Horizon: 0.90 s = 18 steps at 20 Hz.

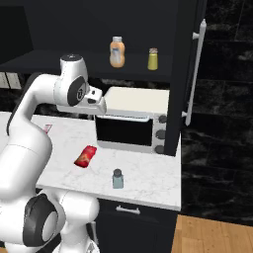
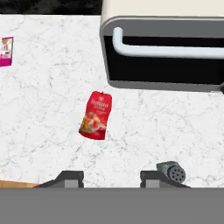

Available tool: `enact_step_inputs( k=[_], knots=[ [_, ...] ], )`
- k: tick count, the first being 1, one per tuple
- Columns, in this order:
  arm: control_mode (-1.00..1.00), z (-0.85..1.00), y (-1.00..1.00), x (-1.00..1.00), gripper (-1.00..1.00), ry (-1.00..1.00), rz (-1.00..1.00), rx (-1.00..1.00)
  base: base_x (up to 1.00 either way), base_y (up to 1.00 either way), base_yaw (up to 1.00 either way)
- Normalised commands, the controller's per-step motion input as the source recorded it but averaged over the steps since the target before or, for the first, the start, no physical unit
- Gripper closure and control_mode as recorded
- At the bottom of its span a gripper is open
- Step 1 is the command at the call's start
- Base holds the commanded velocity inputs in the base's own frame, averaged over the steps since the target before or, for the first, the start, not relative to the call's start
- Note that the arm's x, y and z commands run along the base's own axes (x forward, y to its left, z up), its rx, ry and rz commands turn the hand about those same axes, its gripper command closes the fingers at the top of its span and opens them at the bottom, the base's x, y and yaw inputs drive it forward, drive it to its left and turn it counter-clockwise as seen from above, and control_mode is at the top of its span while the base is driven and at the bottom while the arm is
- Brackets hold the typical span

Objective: Put the shaker and condiment bottle from the counter next to their counterparts in the cabinet.

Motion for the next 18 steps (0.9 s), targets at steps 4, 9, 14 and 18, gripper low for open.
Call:
enact_step_inputs(
  k=[4,9,14,18],
  knots=[
    [-1.0,0.0,-0.19,0.0,-1.0,0.0,0.05,0.03,0.0,0.0,0.0],
    [-1.0,-0.03,-0.21,-0.23,-1.0,-0.05,0.19,0.09,0.0,0.0,0.0],
    [-1.0,-0.29,-0.32,-0.46,-1.0,-0.13,0.32,0.13,0.0,0.0,0.0],
    [-1.0,-0.58,-0.09,-0.29,-1.0,-0.2,0.35,0.09,0.0,0.0,0.0]
  ],
)
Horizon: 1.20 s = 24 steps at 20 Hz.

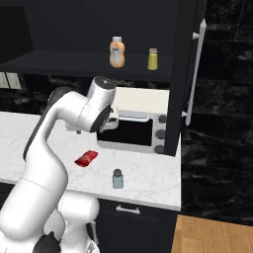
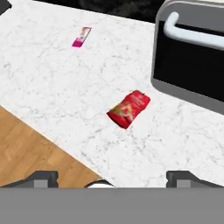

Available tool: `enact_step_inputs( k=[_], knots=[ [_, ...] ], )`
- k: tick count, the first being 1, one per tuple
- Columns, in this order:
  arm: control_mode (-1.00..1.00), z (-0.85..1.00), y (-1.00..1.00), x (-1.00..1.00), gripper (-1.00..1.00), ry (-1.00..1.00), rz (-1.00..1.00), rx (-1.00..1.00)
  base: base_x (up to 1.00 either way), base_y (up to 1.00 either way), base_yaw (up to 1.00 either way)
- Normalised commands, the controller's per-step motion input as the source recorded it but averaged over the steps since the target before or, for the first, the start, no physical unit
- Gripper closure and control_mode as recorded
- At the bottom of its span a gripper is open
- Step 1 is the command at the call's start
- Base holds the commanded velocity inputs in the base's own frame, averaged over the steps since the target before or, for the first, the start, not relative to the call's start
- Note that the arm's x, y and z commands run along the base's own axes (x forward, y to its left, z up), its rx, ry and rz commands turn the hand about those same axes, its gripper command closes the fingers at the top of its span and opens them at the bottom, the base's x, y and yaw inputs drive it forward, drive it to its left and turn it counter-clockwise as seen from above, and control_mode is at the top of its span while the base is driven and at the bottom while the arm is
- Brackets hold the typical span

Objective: Put the shaker and condiment bottle from the counter next to their counterparts in the cabinet.

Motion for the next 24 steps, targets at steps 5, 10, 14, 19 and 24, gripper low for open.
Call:
enact_step_inputs(
  k=[5,10,14,19,24],
  knots=[
    [-1.0,-0.73,-0.08,0.0,-1.0,-0.14,0.33,0.09,0.0,0.0,0.0],
    [-1.0,-0.76,-0.37,0.0,-1.0,-0.19,0.37,0.17,0.0,0.0,0.0],
    [-1.0,-0.51,-0.62,0.0,-1.0,-0.15,0.28,0.1,0.0,0.0,0.0],
    [-1.0,-0.25,-0.58,0.0,-1.0,0.0,0.02,0.02,0.0,0.0,0.0],
    [-1.0,-0.08,-0.15,0.0,-1.0,0.0,0.03,0.03,0.0,0.0,0.0]
  ],
)
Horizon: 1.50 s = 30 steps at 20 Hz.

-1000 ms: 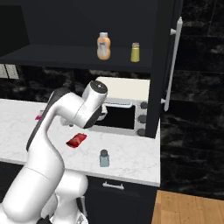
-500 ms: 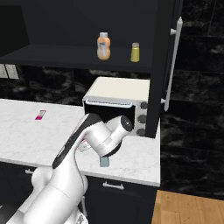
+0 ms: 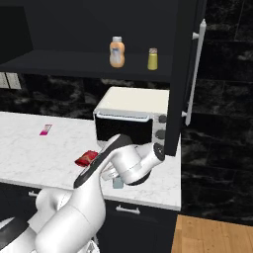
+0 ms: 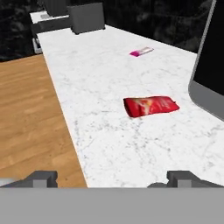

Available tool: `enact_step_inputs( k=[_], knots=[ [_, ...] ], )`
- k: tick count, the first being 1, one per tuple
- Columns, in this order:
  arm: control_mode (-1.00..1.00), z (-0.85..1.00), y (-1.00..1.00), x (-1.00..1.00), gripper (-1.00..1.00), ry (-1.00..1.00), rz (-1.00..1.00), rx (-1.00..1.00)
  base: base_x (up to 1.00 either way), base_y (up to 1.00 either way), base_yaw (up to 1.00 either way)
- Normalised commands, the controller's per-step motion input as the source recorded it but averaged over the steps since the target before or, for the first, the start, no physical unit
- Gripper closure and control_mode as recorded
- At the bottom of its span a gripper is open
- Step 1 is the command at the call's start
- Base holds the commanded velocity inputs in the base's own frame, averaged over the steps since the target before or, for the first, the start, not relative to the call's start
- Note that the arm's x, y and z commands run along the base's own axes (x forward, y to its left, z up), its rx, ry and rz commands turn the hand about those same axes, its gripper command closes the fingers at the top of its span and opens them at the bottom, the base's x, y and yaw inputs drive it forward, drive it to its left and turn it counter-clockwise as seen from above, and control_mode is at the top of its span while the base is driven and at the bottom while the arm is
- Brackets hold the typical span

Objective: Put the shaker and condiment bottle from the counter next to their counterparts in the cabinet.

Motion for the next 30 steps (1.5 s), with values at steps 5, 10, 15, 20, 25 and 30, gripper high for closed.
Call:
enact_step_inputs(
  k=[5,10,15,20,25,30],
  knots=[
    [-1.0,-0.28,-0.45,0.0,-1.0,0.0,0.04,0.1,0.0,0.0,0.0],
    [-1.0,-0.02,-0.07,0.0,-1.0,0.0,0.01,0.04,0.0,0.0,0.0],
    [-1.0,-0.16,0.12,0.04,-1.0,0.0,0.0,0.0,0.0,0.0,0.0],
    [-1.0,-0.07,0.03,0.05,-1.0,0.0,0.0,0.0,0.0,0.0,0.0],
    [-1.0,0.0,0.0,0.06,-1.0,0.0,0.0,0.0,0.0,0.0,0.0],
    [-1.0,-0.08,0.0,0.0,-1.0,0.0,0.0,0.0,0.0,0.0,0.0]
  ],
)
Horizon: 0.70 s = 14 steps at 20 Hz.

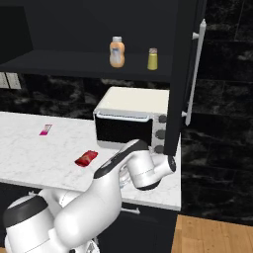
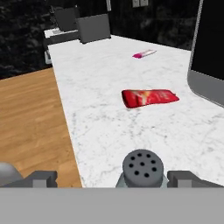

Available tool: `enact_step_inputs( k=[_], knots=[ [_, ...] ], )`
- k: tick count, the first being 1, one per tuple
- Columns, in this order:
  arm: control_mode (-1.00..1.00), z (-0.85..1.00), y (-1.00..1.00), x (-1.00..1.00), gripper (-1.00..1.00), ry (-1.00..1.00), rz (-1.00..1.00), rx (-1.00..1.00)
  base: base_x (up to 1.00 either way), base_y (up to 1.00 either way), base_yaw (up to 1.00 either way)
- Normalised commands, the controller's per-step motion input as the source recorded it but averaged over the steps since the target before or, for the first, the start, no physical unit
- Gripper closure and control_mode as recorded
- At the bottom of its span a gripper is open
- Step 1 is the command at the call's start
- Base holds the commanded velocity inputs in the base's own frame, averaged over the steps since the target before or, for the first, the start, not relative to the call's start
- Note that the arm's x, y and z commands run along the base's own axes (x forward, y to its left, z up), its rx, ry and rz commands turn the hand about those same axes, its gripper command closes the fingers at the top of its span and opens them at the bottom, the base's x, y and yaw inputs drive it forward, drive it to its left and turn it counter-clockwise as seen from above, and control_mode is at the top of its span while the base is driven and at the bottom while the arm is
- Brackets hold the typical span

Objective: Put the shaker and condiment bottle from the counter next to their counterparts in the cabinet.

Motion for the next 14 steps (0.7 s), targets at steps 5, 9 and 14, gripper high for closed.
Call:
enact_step_inputs(
  k=[5,9,14],
  knots=[
    [-1.0,-0.15,0.04,0.0,-1.0,0.0,0.0,0.0,0.0,0.0,0.0],
    [-1.0,-0.09,0.07,0.04,-1.0,0.0,0.0,0.0,0.0,0.0,0.0],
    [-1.0,0.0,0.0,0.14,-1.0,0.0,0.0,0.0,0.0,0.0,0.0]
  ],
)
